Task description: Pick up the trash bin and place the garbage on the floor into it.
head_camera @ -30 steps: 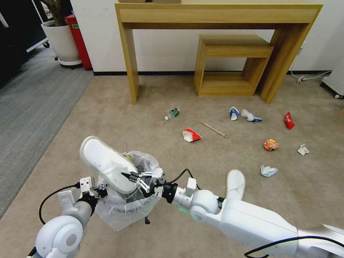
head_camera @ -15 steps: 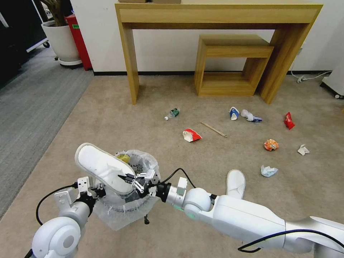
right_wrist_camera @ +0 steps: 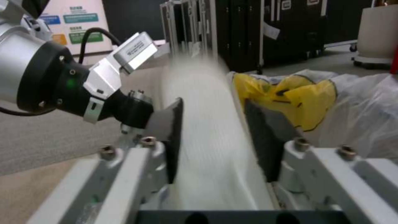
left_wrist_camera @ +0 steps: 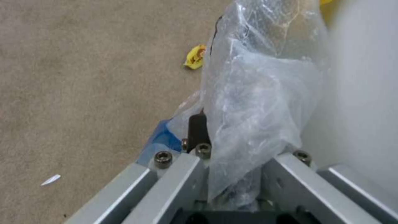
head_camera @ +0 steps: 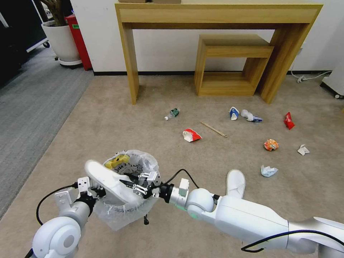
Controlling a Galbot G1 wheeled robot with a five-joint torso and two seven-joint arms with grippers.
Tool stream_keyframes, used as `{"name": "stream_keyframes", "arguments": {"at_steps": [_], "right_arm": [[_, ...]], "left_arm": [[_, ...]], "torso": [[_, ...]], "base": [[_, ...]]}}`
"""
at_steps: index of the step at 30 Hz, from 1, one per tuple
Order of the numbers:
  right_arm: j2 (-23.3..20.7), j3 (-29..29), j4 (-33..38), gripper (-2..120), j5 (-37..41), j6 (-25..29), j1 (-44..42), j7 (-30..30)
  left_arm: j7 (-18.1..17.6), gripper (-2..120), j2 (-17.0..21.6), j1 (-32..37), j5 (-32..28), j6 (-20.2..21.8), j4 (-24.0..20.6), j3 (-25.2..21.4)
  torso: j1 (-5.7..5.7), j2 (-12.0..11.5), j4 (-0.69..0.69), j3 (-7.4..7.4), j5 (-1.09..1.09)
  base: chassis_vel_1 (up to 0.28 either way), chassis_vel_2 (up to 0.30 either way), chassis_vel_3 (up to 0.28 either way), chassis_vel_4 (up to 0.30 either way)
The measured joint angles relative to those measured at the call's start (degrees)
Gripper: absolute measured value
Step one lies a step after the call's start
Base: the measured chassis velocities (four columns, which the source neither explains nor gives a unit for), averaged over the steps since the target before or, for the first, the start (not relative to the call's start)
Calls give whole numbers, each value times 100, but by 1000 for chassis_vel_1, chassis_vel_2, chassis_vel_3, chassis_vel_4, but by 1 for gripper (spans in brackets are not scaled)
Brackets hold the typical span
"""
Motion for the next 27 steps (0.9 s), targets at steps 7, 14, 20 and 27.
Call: {"name": "stream_keyframes", "arguments": {"at_steps": [7,14,20,27], "right_arm": [[-73,126,71,73,-10,-20,-19,53],[-124,413,381,92,206,-192,-70,294],[-299,1153,889,98,628,-462,-167,779],[-652,2217,1340,99,831,-818,-420,1406]], "left_arm": [[5,1,-1,-29,5,-10,45,25],[5,1,20,-31,4,-11,74,25],[5,1,13,-34,25,-11,136,20],[4,1,8,-59,35,-1,167,20]], "torso": [[0,0,0,0,0],[0,0,0,0,0],[0,0,0,0,0],[0,0,0,0,0]], "base": [[0,0,0,0],[0,0,0,0],[0,0,0,0],[0,0,0,0]]}}
